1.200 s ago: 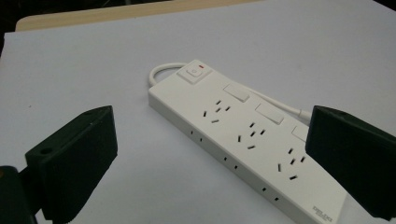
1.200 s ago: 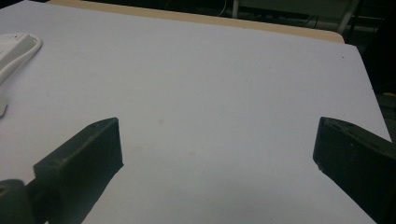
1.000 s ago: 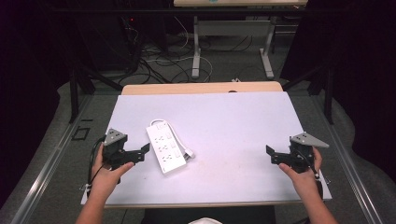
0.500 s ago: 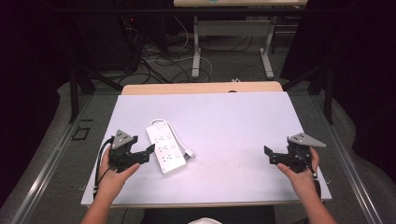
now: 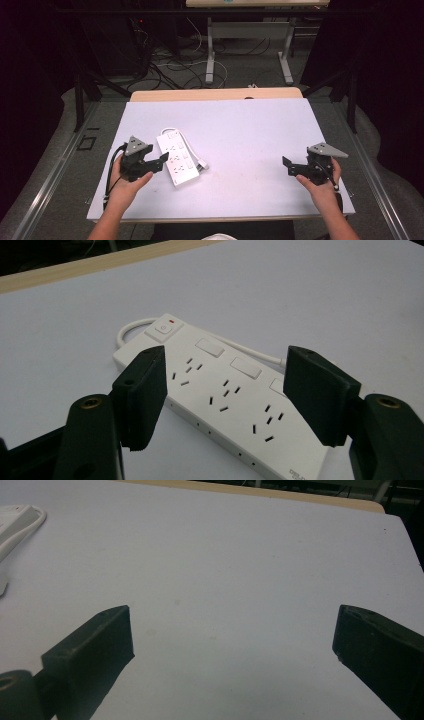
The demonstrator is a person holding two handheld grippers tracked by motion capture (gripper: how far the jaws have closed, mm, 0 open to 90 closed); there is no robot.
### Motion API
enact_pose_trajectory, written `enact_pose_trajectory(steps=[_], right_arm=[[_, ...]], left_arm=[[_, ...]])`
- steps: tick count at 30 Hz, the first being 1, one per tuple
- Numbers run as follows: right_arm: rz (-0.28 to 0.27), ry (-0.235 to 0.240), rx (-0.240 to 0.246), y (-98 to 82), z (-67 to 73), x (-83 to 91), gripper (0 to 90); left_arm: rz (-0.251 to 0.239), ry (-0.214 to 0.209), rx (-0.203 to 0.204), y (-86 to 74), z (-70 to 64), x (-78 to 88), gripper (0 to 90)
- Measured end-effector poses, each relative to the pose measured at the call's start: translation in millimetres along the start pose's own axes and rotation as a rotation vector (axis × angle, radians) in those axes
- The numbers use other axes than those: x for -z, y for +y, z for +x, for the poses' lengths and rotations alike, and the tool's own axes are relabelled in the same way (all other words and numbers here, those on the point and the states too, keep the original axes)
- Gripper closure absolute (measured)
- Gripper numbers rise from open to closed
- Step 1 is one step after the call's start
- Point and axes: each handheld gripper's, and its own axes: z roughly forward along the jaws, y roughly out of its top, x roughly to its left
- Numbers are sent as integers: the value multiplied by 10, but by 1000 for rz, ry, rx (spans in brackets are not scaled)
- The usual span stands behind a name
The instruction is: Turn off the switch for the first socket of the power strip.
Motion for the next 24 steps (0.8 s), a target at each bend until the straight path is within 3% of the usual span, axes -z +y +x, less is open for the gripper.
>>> enact_pose_trajectory(steps=[5, 10, 15, 24], right_arm=[[6, -3, -9, -3, 10, 0, 25], [4, 0, -5, -5, -7, 0, 26], [10, -4, -6, -9, -12, 0, 28], [9, 0, -9, -13, -9, -5, 31]], left_arm=[[16, -10, -11, 59, -24, -64, 342], [46, -3, 3, 120, -41, -116, 369], [33, -11, 49, 191, -34, -153, 386], [51, -3, 49, 353, -36, -194, 407]])
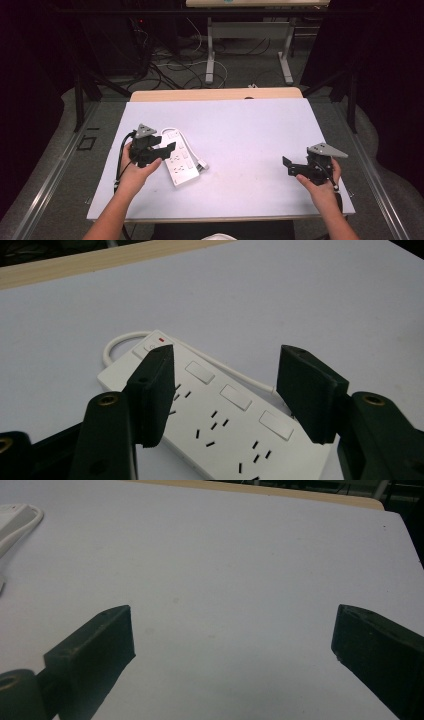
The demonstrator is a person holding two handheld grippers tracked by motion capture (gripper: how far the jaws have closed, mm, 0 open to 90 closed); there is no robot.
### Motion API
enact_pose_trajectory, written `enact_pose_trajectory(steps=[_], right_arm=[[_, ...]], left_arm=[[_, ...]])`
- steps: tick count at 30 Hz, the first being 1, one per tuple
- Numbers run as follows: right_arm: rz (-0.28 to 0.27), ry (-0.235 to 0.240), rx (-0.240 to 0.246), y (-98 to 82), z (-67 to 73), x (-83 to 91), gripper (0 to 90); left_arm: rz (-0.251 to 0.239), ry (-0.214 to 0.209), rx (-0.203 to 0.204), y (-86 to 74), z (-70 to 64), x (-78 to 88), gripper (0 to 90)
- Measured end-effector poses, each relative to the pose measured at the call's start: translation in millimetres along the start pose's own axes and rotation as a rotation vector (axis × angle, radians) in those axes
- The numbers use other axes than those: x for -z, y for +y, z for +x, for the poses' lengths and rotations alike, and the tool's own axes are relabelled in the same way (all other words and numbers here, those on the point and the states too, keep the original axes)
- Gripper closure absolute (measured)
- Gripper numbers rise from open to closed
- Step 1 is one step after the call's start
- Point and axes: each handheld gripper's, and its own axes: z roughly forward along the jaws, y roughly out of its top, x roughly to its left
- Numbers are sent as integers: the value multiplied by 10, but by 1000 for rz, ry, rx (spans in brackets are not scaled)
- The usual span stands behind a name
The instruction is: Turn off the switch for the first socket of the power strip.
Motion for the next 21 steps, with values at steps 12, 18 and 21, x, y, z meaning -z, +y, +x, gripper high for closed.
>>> enact_pose_trajectory(steps=[12, 18, 21], right_arm=[[24, -3, 1, 2, 0, 13, 36], [5, -2, -4, -5, 4, -1, 37], [-3, -4, 2, -8, -1, -10, 39]], left_arm=[[22, -27, 75, 153, 26, -54, 482], [28, -38, 122, 198, 58, -106, 537], [41, -38, 131, 220, 83, -145, 569]])
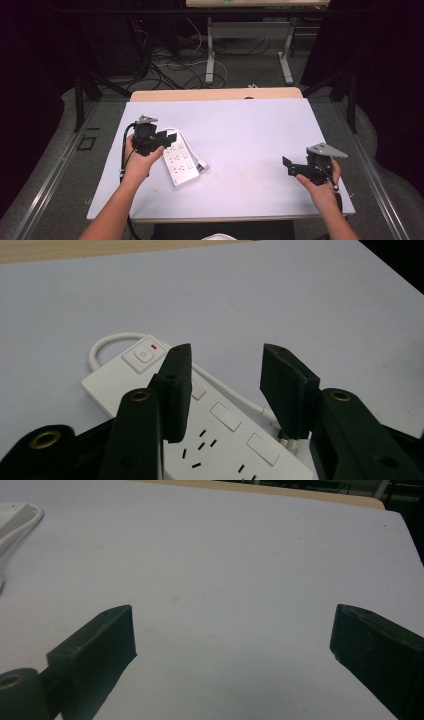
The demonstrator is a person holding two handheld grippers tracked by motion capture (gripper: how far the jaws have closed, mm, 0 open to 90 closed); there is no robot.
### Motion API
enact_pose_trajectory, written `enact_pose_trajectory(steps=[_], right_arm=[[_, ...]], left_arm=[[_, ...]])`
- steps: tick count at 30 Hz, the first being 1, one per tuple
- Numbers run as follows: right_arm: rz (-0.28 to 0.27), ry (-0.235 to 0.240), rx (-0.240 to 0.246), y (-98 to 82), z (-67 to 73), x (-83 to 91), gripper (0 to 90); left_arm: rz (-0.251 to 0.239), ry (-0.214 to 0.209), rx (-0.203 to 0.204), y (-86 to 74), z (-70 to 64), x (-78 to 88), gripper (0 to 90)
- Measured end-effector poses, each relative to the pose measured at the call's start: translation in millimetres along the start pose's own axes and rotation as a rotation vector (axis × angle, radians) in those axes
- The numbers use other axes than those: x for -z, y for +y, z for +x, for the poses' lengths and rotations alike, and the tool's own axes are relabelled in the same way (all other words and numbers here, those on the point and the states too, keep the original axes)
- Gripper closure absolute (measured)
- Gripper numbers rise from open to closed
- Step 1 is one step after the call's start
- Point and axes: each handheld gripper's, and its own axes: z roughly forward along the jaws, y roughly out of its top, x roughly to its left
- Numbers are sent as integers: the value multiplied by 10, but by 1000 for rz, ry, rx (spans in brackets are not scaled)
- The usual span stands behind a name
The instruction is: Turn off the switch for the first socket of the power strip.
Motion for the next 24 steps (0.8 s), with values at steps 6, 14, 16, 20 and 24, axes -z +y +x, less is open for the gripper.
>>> enact_pose_trajectory(steps=[6, 14, 16, 20, 24], right_arm=[[1, 0, 2, -4, -4, -3, 43], [11, 3, 1, -8, -8, -3, 48], [11, -2, -1, -12, -4, -7, 49], [9, -3, -1, -17, -6, -17, 51], [4, -4, 5, -18, -16, -17, 54]], left_arm=[[29, -5, 30, 26, 34, -92, 624], [49, 10, 41, 36, 22, -216, 680], [55, 16, 36, 39, 21, -243, 689], [76, 18, 42, 44, 30, -304, 718], [88, 16, 46, 38, 35, -343, 740]])
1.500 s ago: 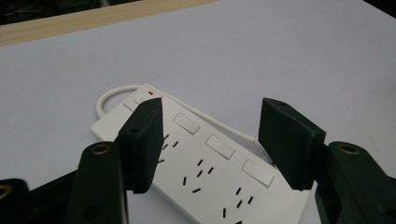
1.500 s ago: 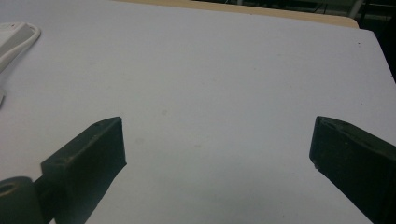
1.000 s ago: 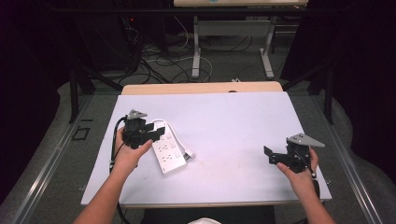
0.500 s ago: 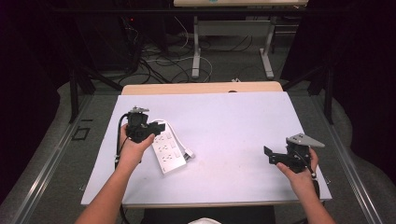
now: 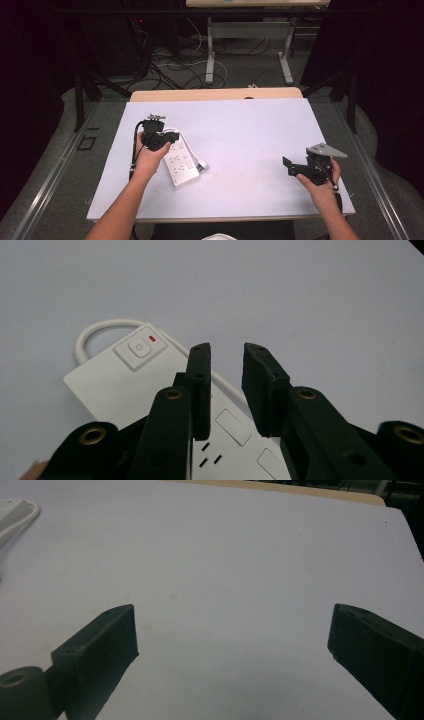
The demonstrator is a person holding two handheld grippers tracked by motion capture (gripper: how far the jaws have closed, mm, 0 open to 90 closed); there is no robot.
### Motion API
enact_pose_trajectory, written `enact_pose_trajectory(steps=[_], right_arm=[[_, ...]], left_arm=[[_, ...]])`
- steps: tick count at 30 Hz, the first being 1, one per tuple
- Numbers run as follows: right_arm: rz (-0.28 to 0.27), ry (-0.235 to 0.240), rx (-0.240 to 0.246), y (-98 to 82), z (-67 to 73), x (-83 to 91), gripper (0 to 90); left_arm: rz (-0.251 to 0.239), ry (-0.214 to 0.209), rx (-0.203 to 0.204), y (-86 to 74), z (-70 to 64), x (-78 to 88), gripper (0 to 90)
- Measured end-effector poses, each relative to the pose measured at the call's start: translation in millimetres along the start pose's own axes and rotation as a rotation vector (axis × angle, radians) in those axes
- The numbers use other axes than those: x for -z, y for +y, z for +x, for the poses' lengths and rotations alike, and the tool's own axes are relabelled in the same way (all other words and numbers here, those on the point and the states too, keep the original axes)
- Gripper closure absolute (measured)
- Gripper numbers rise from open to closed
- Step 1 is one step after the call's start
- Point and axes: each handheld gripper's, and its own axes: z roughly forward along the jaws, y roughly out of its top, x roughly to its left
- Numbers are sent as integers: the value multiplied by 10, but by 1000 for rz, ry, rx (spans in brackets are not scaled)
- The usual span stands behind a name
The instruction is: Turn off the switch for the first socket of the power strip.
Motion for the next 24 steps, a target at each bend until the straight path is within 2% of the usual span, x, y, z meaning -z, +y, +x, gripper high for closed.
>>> enact_pose_trajectory(steps=[10, 19, 22, 24], right_arm=[[11, 3, 0, -7, -1, -3, 56], [21, 12, 1, -21, -10, -24, 78], [50, 32, 32, -36, -1, -42, 119], [53, 36, 31, -39, 8, -47, 121]], left_arm=[[34, 0, 16, -13, 0, -128, 793], [44, 19, 24, -20, 26, -204, 803], [47, 23, 30, -24, 42, -230, 817], [64, 19, 33, -22, 54, -235, 822]])
